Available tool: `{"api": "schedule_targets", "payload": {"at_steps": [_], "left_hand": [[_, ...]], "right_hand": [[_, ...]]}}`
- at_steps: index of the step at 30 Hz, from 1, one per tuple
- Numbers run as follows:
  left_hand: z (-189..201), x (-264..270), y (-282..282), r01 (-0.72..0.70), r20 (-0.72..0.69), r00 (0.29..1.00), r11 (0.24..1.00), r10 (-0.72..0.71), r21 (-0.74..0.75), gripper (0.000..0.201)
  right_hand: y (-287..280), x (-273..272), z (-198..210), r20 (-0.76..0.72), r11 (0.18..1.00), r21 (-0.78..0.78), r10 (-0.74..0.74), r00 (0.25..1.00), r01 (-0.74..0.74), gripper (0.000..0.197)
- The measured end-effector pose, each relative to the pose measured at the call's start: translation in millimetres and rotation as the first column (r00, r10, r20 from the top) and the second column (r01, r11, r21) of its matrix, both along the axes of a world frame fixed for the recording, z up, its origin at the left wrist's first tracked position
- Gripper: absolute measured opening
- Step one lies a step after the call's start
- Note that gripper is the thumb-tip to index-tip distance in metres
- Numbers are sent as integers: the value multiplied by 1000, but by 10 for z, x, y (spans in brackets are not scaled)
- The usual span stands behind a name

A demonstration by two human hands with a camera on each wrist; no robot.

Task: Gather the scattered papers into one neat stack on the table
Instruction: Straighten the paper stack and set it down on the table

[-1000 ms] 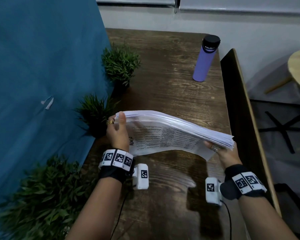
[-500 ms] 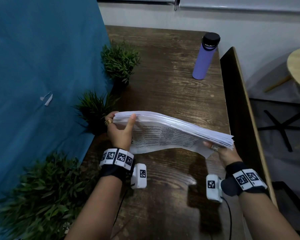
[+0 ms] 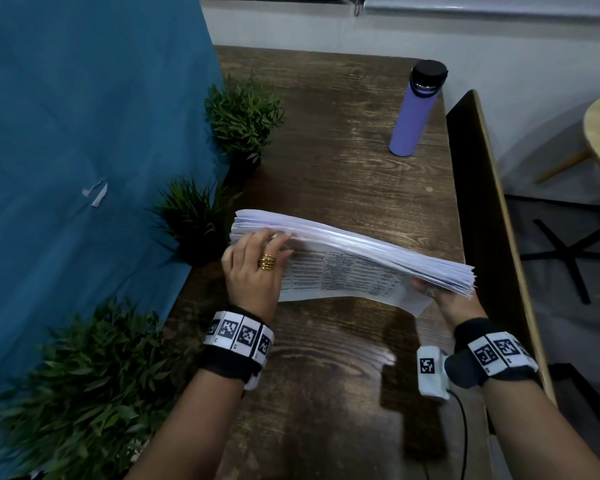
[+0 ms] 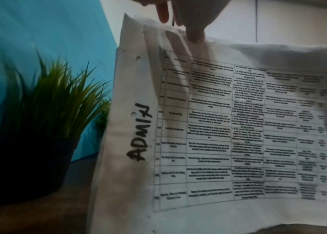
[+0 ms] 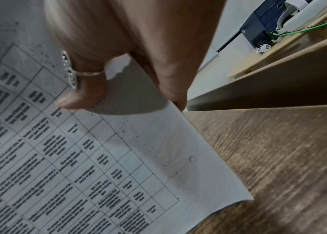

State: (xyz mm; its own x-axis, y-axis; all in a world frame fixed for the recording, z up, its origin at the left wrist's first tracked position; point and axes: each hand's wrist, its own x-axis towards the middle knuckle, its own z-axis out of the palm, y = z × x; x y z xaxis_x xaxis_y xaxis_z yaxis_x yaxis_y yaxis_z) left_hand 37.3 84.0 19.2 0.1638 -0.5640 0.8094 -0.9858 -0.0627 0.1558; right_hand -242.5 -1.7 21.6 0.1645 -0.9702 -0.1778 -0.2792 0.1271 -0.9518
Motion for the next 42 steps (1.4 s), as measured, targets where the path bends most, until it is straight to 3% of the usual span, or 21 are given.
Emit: {"api": "schedule_targets", "payload": {"at_steps": [6, 12, 15, 18, 29, 33, 37, 42], "left_hand": [[159, 81, -9, -25, 55, 998, 993, 19, 119, 20], [239, 90, -24, -14, 109, 994, 994, 2, 109, 16], [231, 87, -27, -32, 119, 993, 995, 21, 95, 11], [235, 95, -23, -40, 135, 990, 995, 28, 90, 12], [304, 191, -45, 135, 116, 982, 986, -147, 102, 11], [309, 221, -37, 179, 155, 970, 982, -186, 58, 7], [322, 261, -7, 252, 170, 952, 967, -254, 37, 4], [362, 216, -25, 270, 117, 950, 950, -289, 158, 5]], "right_hand": [[-28, -26, -46, -33, 1000, -6, -6, 999, 5, 25], [-16, -38, -23, -19, 1000, 11, 4, 1000, -4, 25], [-3, -38, -2, 20, 999, 38, 15, 1000, -15, 35], [-1, -37, 26, 11, 999, 27, 22, 1000, -22, 24], [6, -46, 54, 89, 995, 29, 94, 992, -97, 30], [-16, -65, 19, 89, 994, 43, 92, 992, -96, 44], [-38, -60, 2, 83, 996, 18, 87, 993, -89, 22], [-37, -26, 6, 101, 998, 24, 49, 994, -52, 27]]}}
